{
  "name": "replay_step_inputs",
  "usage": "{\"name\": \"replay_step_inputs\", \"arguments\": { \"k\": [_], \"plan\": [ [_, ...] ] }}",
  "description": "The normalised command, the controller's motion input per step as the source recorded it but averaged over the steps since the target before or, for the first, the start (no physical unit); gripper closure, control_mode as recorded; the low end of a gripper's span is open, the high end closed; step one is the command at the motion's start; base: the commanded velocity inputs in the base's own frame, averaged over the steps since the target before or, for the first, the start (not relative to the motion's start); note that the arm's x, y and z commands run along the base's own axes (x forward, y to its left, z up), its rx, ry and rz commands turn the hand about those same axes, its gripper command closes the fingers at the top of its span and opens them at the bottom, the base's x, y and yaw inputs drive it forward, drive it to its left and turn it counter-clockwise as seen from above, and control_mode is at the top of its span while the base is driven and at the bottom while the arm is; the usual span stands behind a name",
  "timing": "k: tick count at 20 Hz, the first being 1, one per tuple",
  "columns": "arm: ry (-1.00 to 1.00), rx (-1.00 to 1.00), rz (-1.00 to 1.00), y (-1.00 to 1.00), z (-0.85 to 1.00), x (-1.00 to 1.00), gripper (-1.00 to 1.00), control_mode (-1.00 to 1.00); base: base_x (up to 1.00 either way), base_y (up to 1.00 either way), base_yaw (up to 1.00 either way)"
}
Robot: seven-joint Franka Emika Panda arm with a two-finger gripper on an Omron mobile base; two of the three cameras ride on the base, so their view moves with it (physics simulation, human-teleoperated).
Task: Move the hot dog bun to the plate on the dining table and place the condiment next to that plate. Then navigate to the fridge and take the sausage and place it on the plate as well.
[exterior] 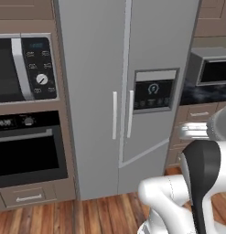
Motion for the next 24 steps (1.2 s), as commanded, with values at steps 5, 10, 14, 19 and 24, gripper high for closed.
{"name": "replay_step_inputs", "arguments": {
  "k": [5,10,14,19,24],
  "plan": [
    [0.00,0.00,0.00,0.00,0.00,0.00,-1.00,1.00,-0.27,0.00,0.05],
    [0.00,0.00,0.00,0.00,0.00,0.00,-1.00,1.00,-0.01,0.00,0.05],
    [0.00,0.00,0.00,0.00,0.00,0.00,-1.00,1.00,0.00,0.00,0.03],
    [0.00,0.02,0.04,0.20,-0.08,0.19,-1.00,-1.00,0.00,0.00,0.01],
    [0.00,0.13,0.09,0.38,-0.13,0.72,-1.00,-1.00,0.00,0.00,0.00]
  ]
}}
